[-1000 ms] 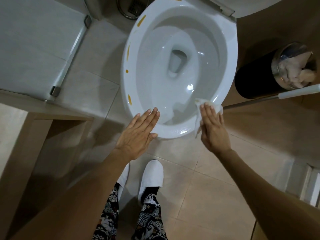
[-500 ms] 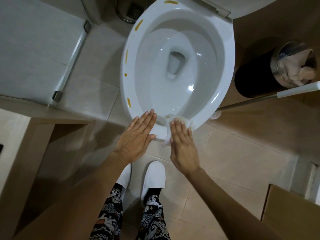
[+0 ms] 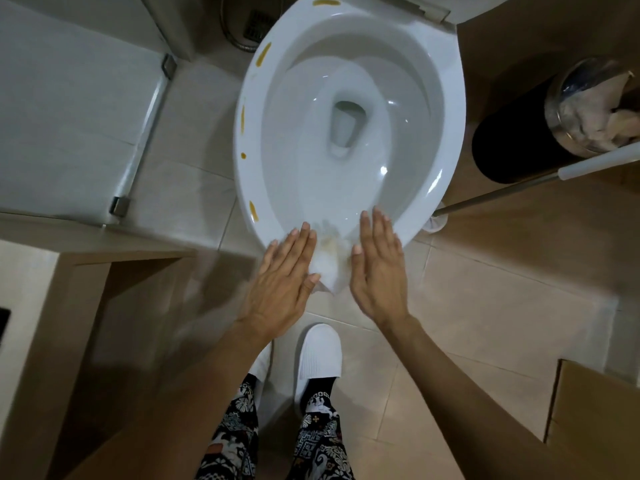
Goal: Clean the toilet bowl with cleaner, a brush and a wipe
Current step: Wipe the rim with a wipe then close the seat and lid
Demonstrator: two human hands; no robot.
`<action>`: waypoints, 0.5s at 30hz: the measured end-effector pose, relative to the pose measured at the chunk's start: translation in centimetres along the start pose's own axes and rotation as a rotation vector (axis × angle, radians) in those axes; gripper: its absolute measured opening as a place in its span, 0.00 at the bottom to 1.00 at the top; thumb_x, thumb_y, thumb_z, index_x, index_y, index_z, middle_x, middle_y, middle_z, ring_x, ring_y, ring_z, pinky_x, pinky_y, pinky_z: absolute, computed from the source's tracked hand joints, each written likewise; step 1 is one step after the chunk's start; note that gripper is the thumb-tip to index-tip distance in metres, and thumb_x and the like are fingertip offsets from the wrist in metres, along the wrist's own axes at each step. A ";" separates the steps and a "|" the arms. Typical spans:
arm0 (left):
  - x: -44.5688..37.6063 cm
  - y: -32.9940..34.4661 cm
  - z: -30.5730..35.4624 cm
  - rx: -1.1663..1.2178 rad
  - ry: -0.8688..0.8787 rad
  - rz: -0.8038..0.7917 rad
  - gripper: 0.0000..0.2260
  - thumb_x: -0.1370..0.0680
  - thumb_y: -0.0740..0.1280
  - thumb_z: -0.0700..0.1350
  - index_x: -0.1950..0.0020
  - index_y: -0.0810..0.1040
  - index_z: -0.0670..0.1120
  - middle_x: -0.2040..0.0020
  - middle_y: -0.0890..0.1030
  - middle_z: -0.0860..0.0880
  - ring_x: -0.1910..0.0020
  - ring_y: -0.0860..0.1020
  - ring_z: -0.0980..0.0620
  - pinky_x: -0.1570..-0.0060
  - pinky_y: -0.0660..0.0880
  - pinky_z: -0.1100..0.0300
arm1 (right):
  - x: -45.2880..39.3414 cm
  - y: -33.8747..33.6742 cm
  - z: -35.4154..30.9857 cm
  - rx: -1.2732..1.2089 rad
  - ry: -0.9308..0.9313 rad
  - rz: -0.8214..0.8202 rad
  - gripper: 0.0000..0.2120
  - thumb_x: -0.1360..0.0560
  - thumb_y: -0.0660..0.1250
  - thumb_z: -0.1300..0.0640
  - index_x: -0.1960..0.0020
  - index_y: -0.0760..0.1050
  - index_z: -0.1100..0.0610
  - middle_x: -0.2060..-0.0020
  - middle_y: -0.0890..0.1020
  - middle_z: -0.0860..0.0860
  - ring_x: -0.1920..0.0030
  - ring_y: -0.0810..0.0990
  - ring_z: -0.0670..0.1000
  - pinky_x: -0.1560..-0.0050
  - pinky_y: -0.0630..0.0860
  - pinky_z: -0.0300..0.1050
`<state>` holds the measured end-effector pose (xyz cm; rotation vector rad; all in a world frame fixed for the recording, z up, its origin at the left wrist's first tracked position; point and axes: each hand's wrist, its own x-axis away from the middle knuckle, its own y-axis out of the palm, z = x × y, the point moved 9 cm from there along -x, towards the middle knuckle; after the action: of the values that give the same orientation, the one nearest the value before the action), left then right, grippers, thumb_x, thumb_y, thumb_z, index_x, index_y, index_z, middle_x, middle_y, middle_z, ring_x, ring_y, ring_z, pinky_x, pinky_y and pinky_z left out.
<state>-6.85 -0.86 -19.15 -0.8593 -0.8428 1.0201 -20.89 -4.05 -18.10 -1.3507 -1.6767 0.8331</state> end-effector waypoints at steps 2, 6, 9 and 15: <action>-0.7 0.3 2.1 -0.004 0.037 0.006 0.26 0.19 0.49 0.51 0.23 0.52 0.42 0.22 0.53 0.47 0.24 0.51 0.52 0.26 0.43 0.56 | -1.5 -0.2 2.7 0.064 0.081 0.002 0.28 0.19 0.42 0.48 0.22 0.52 0.57 0.23 0.54 0.54 0.22 0.49 0.52 0.24 0.48 0.52; -2.6 1.6 5.1 -0.016 0.052 -0.004 0.25 0.18 0.48 0.49 0.23 0.53 0.42 0.22 0.54 0.46 0.24 0.51 0.51 0.26 0.45 0.55 | -4.6 -1.3 6.6 0.143 0.186 0.048 0.29 0.19 0.39 0.46 0.22 0.49 0.59 0.22 0.52 0.55 0.22 0.47 0.54 0.24 0.46 0.55; -3.3 3.0 5.7 -0.059 0.040 -0.043 0.24 0.17 0.40 0.50 0.23 0.55 0.42 0.23 0.56 0.46 0.24 0.55 0.49 0.27 0.49 0.52 | -6.9 -2.4 7.9 0.164 0.215 0.080 0.29 0.19 0.40 0.45 0.21 0.47 0.58 0.22 0.49 0.55 0.22 0.45 0.53 0.25 0.42 0.54; -1.7 3.5 5.1 -0.098 0.047 -0.026 0.24 0.17 0.38 0.50 0.23 0.54 0.42 0.23 0.57 0.45 0.24 0.55 0.49 0.28 0.53 0.50 | -10.3 -3.5 9.4 0.176 0.292 0.127 0.31 0.20 0.40 0.44 0.21 0.43 0.58 0.22 0.45 0.54 0.22 0.42 0.53 0.24 0.40 0.52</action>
<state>-13.09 -0.43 -20.50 -0.9499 -0.8679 0.9385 -29.75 -14.91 -21.24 -1.3916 -1.2748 0.7926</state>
